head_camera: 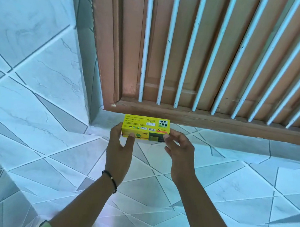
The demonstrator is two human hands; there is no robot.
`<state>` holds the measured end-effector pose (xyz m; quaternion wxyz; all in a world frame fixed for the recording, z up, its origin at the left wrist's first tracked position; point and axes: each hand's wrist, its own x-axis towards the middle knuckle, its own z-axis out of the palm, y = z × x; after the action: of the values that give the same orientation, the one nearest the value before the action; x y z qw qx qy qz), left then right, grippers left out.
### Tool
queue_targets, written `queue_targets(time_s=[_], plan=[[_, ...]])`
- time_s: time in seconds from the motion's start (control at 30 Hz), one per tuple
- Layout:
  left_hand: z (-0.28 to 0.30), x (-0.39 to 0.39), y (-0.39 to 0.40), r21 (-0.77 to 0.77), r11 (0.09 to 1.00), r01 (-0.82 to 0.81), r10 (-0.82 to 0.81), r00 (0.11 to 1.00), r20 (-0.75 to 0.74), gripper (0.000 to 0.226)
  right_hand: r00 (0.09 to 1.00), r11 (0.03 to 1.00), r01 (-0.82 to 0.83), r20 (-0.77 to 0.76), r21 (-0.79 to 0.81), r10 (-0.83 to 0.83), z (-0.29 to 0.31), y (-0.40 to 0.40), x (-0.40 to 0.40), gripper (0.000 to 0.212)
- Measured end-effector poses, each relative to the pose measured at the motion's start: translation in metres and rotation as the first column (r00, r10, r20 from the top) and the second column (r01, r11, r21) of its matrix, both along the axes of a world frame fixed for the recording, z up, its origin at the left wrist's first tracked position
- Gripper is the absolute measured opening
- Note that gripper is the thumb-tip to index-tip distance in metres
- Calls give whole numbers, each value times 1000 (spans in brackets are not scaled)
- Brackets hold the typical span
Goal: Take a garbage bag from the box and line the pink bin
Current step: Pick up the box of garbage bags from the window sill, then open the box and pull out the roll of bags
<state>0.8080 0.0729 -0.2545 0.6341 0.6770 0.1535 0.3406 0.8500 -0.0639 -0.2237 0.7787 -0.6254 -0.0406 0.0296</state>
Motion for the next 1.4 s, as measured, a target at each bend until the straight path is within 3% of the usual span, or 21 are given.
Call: queue_targets(time_s=[0.1, 0.23, 0.27, 0.4, 0.53, 0.7, 0.83, 0.9, 1.0, 1.1, 1.17, 1.27, 1.4], plan=[[-5, -32, -11, -180, 983, -16, 30, 997, 77, 29, 996, 995, 82, -51, 62, -79, -8, 2, -30, 17], [-10, -74, -7, -452, 892, 12, 54, 990, 132, 4, 996, 995, 47, -79, 85, -40, -20, 0, -70, 13], [-13, -82, -4, -480, 877, 23, 48, 990, 134, 2, 996, 996, 33, -88, 84, -26, -24, 0, -80, 16], [-30, -115, 9, -532, 844, 74, -21, 994, 104, 30, 990, 999, -43, -134, -20, 40, -45, 6, -125, 27], [-50, -146, 14, -634, 771, 61, -46, 998, 40, 19, 974, 997, -64, -216, 44, 72, -57, 10, -157, 11], [-69, -179, 17, -647, 760, 55, -82, 997, -12, 19, 957, 997, -78, -280, -27, 68, -68, 5, -185, 10], [-74, -197, 17, -607, 793, 62, -88, 996, -12, 23, 931, 988, -132, -351, -78, 96, -74, -3, -202, 23], [-74, -202, 14, -592, 804, 58, -88, 996, -21, 26, 921, 985, -152, -374, -77, 113, -74, -7, -206, 14], [-76, -204, 9, -558, 828, 49, -89, 995, -46, 36, 914, 978, -171, -390, -119, 113, -70, -12, -203, 6], [-75, -206, 5, -539, 840, 63, -101, 994, -41, 60, 911, 961, -213, -392, -179, 129, -64, -15, -198, 6], [-76, -207, 2, -541, 837, 80, -115, 993, -32, 66, 918, 953, -205, -383, -223, 108, -62, -17, -194, 11], [-78, -206, -9, -553, 828, 88, -140, 989, -54, 48, 941, 932, -193, -327, -307, 87, -60, -20, -192, 25], [-74, -200, -24, -578, 812, 78, -127, 991, -45, 39, 985, 782, -164, -143, -602, 97, -58, -21, -193, 34]])
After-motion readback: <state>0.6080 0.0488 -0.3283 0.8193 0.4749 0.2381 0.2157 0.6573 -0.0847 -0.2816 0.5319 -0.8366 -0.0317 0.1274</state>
